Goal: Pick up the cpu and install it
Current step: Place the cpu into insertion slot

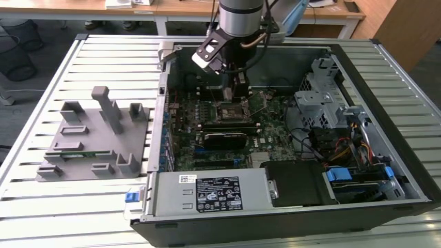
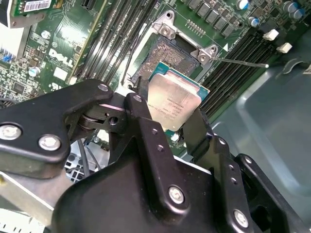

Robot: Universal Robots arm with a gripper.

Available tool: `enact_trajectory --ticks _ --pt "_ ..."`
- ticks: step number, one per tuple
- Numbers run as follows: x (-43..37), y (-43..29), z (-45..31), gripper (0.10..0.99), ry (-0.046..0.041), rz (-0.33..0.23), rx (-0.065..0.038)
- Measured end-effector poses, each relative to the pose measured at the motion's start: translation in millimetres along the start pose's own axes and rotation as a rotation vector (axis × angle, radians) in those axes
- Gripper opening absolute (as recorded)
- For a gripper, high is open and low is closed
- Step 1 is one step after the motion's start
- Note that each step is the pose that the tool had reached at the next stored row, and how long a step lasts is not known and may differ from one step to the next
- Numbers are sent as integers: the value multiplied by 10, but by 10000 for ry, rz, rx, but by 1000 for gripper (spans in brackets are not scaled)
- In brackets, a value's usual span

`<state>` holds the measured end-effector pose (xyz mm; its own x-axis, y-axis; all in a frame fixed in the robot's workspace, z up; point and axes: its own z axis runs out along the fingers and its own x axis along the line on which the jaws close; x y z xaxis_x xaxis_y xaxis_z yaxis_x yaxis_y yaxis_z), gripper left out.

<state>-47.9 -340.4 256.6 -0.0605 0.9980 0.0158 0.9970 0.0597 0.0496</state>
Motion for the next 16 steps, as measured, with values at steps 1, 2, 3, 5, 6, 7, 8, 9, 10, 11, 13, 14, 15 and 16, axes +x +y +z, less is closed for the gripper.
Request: enact_trajectory --ticks 1,2,3,5,6,7,8,9,10,11,13,14,15,16 --pt "0 0 9 529 0 0 0" --pt "0 -1 20 529 0 0 0" --pt "-1 -1 30 529 0 0 0" --pt "-1 -3 51 529 -1 0 0" --pt "-1 -3 63 529 0 0 0" --pt "-1 -4 75 529 0 0 0" --pt "-1 -5 92 529 -1 0 0" --pt "-2 -5 104 529 -1 -1 0" --pt "-2 -6 117 529 -1 0 1" --pt "-2 -7 131 529 -1 0 1" --pt "-3 -8 161 529 -1 0 0" --pt "-3 -9 176 529 0 0 -2" --pt "-3 -10 192 529 0 0 -2" --pt "-3 -10 205 529 -1 0 -3"
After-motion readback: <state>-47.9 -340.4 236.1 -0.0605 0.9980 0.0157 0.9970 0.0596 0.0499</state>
